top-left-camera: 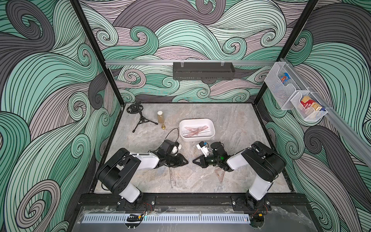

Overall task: Put the scattered rulers into the storage box
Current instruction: Pick up the ruler from the center of the board.

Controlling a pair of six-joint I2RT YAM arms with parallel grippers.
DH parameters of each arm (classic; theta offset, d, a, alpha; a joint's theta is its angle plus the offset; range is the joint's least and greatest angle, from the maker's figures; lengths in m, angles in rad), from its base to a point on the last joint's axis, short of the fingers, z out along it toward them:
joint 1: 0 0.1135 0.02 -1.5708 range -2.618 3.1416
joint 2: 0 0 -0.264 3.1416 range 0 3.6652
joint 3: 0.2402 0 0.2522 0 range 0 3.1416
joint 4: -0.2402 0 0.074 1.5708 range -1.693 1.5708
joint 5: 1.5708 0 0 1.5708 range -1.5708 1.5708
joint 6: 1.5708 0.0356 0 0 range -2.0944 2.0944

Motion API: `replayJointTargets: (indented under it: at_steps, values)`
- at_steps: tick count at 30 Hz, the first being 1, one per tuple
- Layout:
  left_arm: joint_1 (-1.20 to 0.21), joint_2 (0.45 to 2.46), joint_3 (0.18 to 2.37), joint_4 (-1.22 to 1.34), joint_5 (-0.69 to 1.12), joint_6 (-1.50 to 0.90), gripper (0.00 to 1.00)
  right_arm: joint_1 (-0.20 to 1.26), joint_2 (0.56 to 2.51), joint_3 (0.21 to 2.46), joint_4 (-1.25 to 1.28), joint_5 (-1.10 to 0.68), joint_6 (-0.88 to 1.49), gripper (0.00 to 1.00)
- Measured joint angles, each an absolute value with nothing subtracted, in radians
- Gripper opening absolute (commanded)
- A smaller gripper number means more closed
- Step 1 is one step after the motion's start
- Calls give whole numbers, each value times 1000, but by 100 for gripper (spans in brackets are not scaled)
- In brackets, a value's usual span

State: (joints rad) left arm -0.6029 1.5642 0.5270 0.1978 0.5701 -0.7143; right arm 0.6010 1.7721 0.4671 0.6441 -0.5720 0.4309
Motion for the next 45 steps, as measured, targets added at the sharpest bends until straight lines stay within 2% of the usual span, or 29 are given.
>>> replayJointTargets:
  at_steps: [7,15,20,24,28,32,39,45]
  values:
    - [-624,1593,550,196,588,-702,37,574,1642,479,477,-550,403,21]
    - [-694,1627,595,175,596,-682,35,560,1418,419,405,-547,400,24]
    - [-725,1623,601,146,586,-680,29,545,1348,329,376,-532,404,22]
    - [-722,1588,600,128,549,-688,27,542,1309,272,408,-525,450,16]
    - [-708,1535,600,135,508,-706,26,584,1259,232,456,-472,510,15]
    - [-676,1518,600,144,485,-720,27,641,1279,244,517,-416,532,13]
    - [-636,1518,602,141,471,-729,32,700,1477,319,593,-395,535,9]
    - [-623,1523,607,134,471,-728,44,719,1570,346,627,-401,530,7]
